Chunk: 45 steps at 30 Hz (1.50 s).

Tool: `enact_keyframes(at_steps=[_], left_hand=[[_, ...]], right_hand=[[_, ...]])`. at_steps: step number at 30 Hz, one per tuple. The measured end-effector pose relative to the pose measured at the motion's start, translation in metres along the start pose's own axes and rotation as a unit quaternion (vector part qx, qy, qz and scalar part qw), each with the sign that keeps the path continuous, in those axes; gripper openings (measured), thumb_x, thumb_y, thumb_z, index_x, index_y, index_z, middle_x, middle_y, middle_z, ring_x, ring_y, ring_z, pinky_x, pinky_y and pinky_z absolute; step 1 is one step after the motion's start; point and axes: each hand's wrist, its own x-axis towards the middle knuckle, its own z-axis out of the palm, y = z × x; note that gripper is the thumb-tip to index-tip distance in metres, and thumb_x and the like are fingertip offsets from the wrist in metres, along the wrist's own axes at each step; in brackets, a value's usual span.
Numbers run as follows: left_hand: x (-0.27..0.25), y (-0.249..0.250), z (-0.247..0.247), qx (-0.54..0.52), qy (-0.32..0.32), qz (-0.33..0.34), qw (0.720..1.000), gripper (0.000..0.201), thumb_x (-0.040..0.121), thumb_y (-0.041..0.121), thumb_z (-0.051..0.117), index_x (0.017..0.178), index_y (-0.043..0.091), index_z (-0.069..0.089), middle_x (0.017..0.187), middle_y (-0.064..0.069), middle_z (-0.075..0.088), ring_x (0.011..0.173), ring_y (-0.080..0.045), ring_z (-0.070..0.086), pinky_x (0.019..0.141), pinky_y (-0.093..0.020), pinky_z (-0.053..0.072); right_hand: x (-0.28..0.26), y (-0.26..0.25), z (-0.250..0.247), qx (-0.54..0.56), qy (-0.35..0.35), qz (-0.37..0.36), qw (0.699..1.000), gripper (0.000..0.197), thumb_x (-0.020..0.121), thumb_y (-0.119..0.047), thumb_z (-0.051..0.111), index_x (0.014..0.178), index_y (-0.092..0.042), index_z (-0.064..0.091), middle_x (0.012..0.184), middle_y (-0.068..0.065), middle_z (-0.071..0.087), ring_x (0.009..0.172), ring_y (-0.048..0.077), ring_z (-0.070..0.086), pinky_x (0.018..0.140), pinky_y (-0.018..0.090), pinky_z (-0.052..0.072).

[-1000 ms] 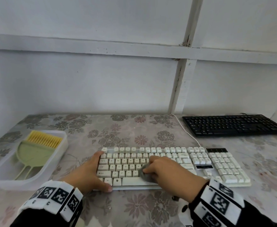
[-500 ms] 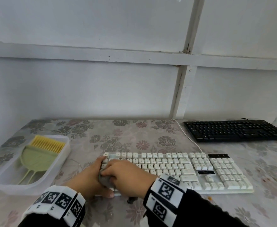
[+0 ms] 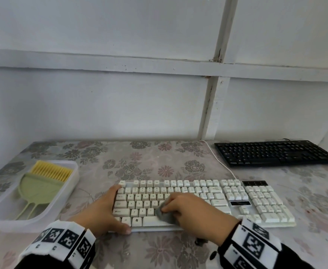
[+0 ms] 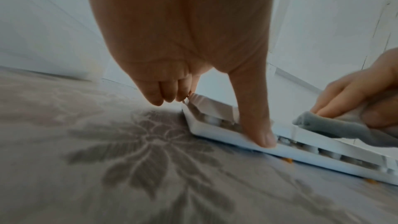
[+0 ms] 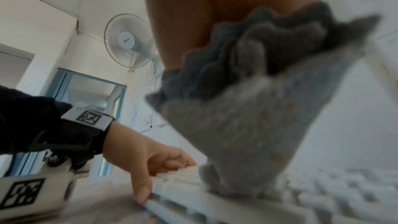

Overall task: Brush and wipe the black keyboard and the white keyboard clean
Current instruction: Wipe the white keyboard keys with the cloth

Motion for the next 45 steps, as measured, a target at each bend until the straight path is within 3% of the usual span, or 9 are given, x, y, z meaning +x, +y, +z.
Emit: enact_keyframes(at_steps=[4,10,14,20,23,28,33,40,45], left_hand=[[0.002,-0.002,0.001,-0.008,0.003,0.002,1.0,0.122,0.058,0.035,0.086,0.147,0.029,0.003,0.134,0.008,0.041,0.108,-0.007,0.041,0.098,-0.022,0.032],[0.005,-0.007,0.002,-0.025,-0.002,0.007,1.0,0.125,0.054,0.035,0.089,0.147,0.029,0.004,0.124,0.012,0.04,0.111,-0.008,0.043,0.095,-0.021,0.033],[0.006,-0.008,0.002,-0.023,-0.003,0.013,1.0,0.125,0.055,0.036,0.089,0.147,0.028,0.004,0.138,0.007,0.038,0.113,-0.008,0.041,0.098,-0.022,0.032],[0.007,-0.01,0.002,-0.015,-0.002,0.009,1.0,0.129,0.052,0.04,0.089,0.148,0.027,0.003,0.145,0.005,0.035,0.114,-0.009,0.04,0.104,-0.026,0.033],[0.008,-0.01,0.003,-0.015,-0.002,0.007,1.0,0.129,0.054,0.038,0.089,0.148,0.026,0.002,0.146,0.004,0.033,0.114,-0.009,0.039,0.103,-0.025,0.032],[0.011,-0.011,0.004,-0.019,-0.007,0.001,1.0,0.131,0.052,0.039,0.089,0.148,0.028,0.001,0.147,0.003,0.031,0.126,-0.015,0.039,0.106,-0.027,0.031],[0.01,-0.01,0.004,-0.014,-0.003,0.0,1.0,0.129,0.054,0.037,0.089,0.148,0.028,0.001,0.148,0.002,0.032,0.128,-0.016,0.039,0.106,-0.027,0.031],[0.008,-0.008,0.002,-0.029,-0.01,0.016,0.999,0.125,0.057,0.031,0.089,0.148,0.026,0.003,0.146,0.002,0.033,0.115,-0.01,0.039,0.101,-0.025,0.032],[0.008,-0.009,0.002,-0.024,-0.011,0.018,0.999,0.125,0.058,0.032,0.088,0.148,0.025,0.002,0.145,0.002,0.034,0.115,-0.01,0.04,0.101,-0.024,0.032]], right_hand=[[-0.008,0.011,-0.015,0.006,-0.012,0.065,0.998,0.03,0.083,0.005,0.042,0.105,0.005,0.062,0.11,0.022,0.059,0.102,0.036,0.054,0.085,0.039,0.044],[-0.011,0.014,-0.005,0.039,0.022,0.006,0.999,0.036,0.09,0.0,0.046,0.118,-0.01,0.065,0.126,0.0,0.058,0.114,0.016,0.052,0.1,0.027,0.039],[-0.028,0.031,-0.001,-0.012,0.022,0.003,1.0,0.037,0.089,-0.002,0.049,0.12,-0.016,0.065,0.131,-0.008,0.055,0.117,0.01,0.05,0.089,0.01,0.028],[-0.057,0.055,-0.011,-0.016,0.027,0.082,0.996,0.038,0.09,-0.004,0.046,0.118,-0.02,0.066,0.129,-0.012,0.055,0.115,0.008,0.051,0.1,0.019,0.037],[-0.072,0.072,-0.018,-0.028,0.032,0.145,0.989,0.026,0.091,-0.009,0.048,0.105,-0.013,0.069,0.117,-0.007,0.061,0.104,0.009,0.056,0.094,0.023,0.044],[-0.093,0.089,-0.034,0.021,0.037,0.195,0.98,0.022,0.09,-0.004,0.045,0.101,0.005,0.063,0.104,0.012,0.064,0.081,-0.015,0.054,0.071,-0.003,0.035],[-0.066,0.058,-0.04,0.046,0.079,0.144,0.985,0.03,0.094,-0.013,0.047,0.114,-0.024,0.067,0.11,-0.013,0.061,0.096,-0.004,0.055,0.078,0.007,0.04],[-0.017,0.017,-0.01,-0.03,-0.014,0.03,0.999,0.026,0.085,0.0,0.048,0.103,-0.003,0.067,0.117,0.008,0.061,0.106,0.024,0.056,0.095,0.039,0.043],[-0.04,0.049,-0.012,-0.057,0.01,0.095,0.994,0.029,0.085,0.0,0.049,0.103,-0.01,0.069,0.116,-0.001,0.063,0.105,0.016,0.057,0.096,0.029,0.044]])
